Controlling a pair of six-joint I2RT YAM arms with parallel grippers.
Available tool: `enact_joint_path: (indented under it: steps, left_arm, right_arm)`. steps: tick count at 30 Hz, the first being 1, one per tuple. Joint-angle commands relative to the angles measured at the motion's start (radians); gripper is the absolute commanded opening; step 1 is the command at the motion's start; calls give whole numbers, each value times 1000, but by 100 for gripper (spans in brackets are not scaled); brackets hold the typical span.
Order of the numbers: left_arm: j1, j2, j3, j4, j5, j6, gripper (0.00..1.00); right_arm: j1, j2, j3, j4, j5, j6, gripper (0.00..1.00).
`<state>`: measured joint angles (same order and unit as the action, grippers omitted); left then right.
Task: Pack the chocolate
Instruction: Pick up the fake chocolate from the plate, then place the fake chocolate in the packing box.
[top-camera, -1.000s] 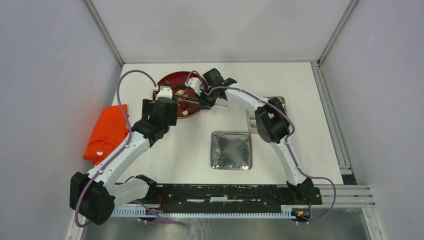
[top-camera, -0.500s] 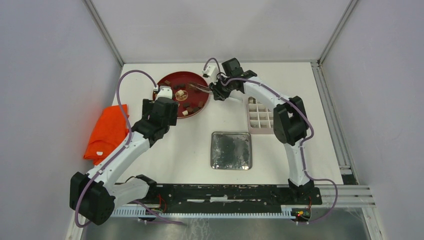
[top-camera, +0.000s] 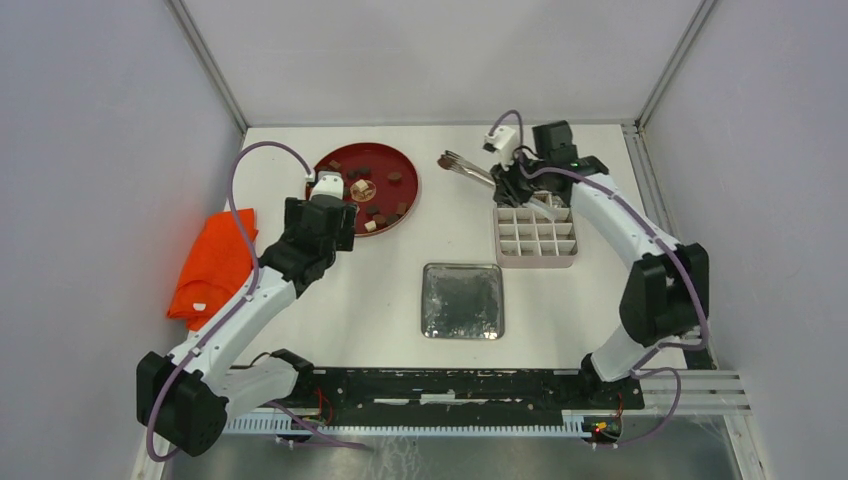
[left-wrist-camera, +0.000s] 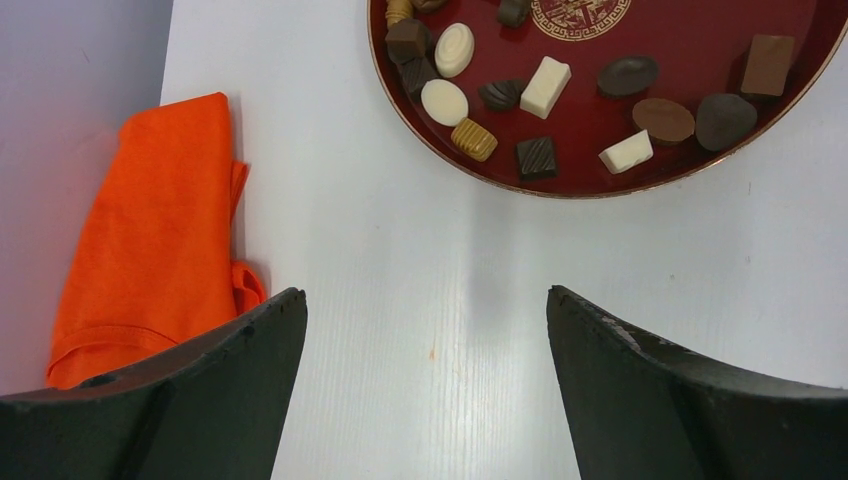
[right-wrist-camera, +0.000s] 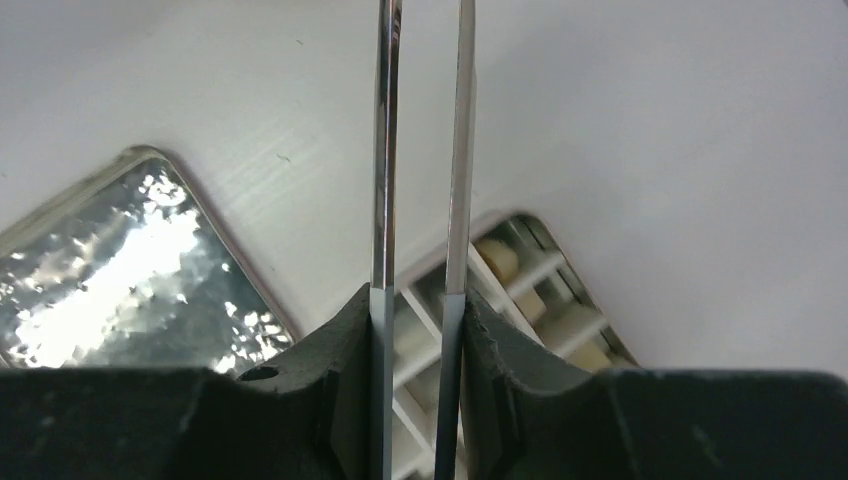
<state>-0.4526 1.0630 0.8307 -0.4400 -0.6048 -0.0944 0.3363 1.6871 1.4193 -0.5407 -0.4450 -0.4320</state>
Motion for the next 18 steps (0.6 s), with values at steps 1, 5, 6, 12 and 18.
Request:
enact_joint_path:
  steps: [1,5,6,12,18]
  left_arm:
    - [7,-24,15,20,27,20,94]
    - [8,-36,12,18,39,16,94]
    - [7,-40,10,18,41,17,94]
    - [7,-53,8,17,53,13,94]
    - [8,-55,5,15,55,12,94]
  right_arm:
    - [-117,-158,-127,27,-11,-28,0]
    - [-264,-259,-258,37,-4,-48,0]
    - [-301,-277,-278,35,-4,-62,0]
    - [-517,-302,-349,10,-10,-140,0]
    - [-631,-285,-361,-32,-22,-207,0]
